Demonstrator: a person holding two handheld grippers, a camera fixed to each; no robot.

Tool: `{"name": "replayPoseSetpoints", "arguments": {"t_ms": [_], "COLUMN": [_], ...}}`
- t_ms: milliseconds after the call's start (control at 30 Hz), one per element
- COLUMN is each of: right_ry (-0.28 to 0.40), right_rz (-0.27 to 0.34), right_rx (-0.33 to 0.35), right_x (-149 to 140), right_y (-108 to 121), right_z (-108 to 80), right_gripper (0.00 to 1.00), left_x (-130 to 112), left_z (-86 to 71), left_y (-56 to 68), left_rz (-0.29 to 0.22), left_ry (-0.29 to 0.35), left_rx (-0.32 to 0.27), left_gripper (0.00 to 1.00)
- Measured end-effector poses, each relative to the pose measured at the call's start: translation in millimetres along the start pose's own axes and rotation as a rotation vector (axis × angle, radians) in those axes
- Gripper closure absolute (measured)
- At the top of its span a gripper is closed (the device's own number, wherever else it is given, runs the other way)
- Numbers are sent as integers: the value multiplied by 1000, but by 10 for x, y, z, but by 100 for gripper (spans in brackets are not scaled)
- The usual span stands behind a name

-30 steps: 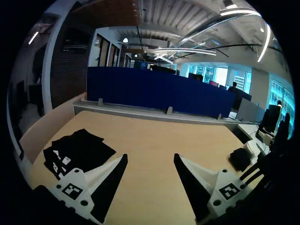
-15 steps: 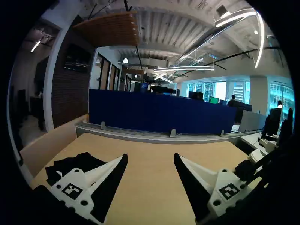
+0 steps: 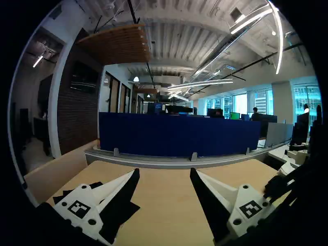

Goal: Fold towel

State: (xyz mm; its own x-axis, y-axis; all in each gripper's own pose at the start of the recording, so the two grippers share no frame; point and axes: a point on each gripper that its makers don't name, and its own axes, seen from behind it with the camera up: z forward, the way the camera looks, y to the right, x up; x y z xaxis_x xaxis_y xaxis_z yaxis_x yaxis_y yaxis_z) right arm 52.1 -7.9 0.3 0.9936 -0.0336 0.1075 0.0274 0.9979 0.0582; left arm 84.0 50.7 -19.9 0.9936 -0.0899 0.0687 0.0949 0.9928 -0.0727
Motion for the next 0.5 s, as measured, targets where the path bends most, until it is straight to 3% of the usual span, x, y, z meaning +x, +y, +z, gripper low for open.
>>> {"name": "replayPoseSetpoints", "arguments": {"t_ms": [167,500], "right_ry": [-6,-1], "right_rz": [24,85], "right_rx": [-2,5], "right_x": [84,228], "right_y": [-105,-257], "right_z": [20,43], "right_gripper": [0,0], "left_x": [9,-209], "left_z": [42,96], "left_y": [-8,-98], "left_rz": [4,69], "left_ry": [26,32], "left_rx": [8,41], "left_gripper": [9,9]}}
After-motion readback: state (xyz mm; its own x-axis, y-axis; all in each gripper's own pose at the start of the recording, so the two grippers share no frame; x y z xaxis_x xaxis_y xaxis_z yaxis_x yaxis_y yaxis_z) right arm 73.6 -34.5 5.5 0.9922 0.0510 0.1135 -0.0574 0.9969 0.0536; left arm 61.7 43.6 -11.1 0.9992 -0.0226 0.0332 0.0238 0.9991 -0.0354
